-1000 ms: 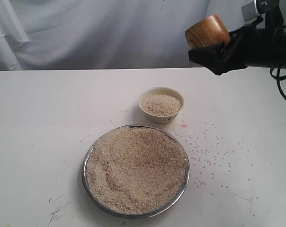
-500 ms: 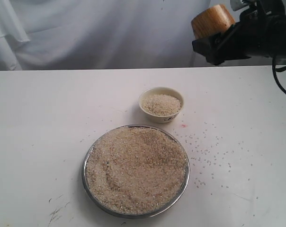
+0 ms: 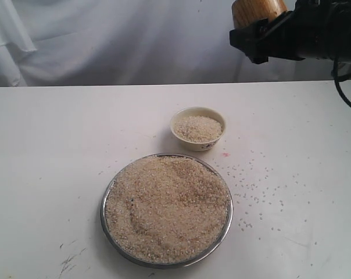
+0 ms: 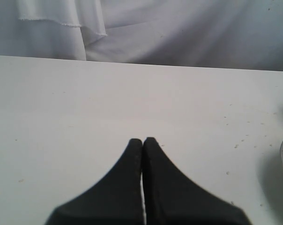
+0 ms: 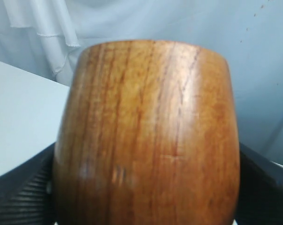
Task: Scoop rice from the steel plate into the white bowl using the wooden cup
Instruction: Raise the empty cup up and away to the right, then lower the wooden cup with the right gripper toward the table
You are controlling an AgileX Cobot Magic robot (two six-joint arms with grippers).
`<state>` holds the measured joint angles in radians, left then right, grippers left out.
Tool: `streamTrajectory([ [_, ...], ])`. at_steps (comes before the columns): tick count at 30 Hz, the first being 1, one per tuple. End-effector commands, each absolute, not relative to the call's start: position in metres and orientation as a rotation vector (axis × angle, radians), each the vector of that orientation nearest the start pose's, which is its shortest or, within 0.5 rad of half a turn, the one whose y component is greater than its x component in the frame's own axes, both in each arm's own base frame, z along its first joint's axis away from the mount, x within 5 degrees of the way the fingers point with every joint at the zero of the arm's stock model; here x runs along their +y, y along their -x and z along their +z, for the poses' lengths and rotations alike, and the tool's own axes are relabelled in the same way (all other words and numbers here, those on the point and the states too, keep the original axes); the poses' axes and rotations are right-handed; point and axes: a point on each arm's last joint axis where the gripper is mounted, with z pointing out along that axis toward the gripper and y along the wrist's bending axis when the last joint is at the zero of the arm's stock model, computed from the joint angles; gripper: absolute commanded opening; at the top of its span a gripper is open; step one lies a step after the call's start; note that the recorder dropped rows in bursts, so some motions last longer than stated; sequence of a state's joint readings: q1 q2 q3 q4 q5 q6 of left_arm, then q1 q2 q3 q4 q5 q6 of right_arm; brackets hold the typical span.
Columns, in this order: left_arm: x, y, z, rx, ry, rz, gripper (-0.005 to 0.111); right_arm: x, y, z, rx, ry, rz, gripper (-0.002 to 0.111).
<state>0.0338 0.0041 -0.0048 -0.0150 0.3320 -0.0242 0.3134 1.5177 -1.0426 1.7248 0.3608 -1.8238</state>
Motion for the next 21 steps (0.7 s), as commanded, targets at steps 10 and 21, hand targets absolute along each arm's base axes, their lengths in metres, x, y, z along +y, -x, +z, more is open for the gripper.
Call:
streamTrajectory([
  [10,0.001,-0.054,0.184,1.801,0.058,-0.008,0.0,0.135,-0.313,0.3,1.832,0.779,0.408,0.0],
  [21,0.001,-0.054,0.184,1.801,0.058,-0.008,0.0,0.13,-0.319,0.302,1.934,0.367,0.276,0.0],
])
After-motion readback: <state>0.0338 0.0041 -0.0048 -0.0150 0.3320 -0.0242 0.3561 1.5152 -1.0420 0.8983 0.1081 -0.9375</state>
